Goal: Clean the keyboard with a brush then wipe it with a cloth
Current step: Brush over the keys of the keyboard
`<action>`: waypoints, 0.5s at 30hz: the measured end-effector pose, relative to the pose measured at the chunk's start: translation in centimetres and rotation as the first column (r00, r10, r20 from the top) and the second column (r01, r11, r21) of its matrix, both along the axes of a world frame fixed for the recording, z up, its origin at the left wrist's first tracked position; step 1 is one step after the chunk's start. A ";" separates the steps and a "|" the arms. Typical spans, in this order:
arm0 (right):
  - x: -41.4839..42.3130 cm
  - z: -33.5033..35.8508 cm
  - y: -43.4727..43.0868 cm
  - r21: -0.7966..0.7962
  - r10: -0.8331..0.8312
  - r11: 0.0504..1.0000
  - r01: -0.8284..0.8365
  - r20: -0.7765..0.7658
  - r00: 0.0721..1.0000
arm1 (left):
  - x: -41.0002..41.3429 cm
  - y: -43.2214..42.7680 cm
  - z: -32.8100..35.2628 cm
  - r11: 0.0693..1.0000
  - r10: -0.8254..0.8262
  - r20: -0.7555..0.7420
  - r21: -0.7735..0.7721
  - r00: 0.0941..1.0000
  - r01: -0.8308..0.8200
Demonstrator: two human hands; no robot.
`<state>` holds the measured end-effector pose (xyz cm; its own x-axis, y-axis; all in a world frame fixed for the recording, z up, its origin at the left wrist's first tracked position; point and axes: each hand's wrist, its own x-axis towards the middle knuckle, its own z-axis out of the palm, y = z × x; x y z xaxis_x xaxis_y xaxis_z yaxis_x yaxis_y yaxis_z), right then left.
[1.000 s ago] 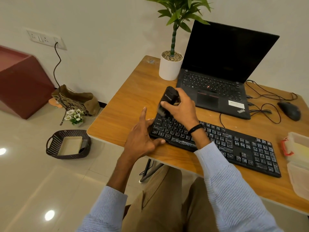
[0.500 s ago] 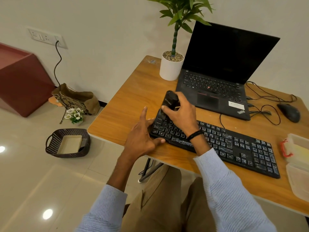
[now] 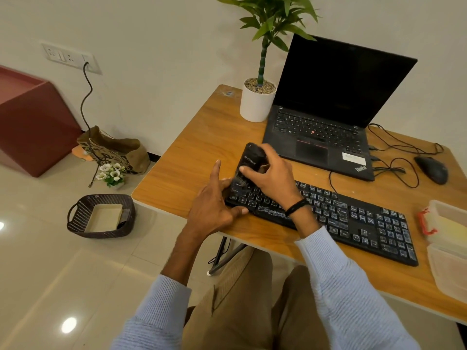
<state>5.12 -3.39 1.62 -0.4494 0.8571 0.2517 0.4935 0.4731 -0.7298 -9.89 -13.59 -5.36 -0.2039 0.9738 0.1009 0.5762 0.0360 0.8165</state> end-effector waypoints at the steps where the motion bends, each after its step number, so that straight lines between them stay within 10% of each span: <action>1: 0.1 0.0 0.1 0.015 -0.021 1.000 0.021 -0.023 1.000 | 0.0 0.1 0.0 1.000 0.001 -0.003 0.004 1.000 -0.001; 15: 0.9 -0.3 -1.1 -0.053 0.096 0.994 -0.096 0.004 0.995 | 0.0 -0.1 0.1 0.999 -0.003 -0.016 0.034 1.000 0.004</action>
<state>6.05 -4.51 1.31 -0.5320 0.8219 0.2039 0.4527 0.4795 -0.7518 -9.89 -13.65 -5.27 -0.1986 0.9705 0.1368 0.5894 0.0068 0.8078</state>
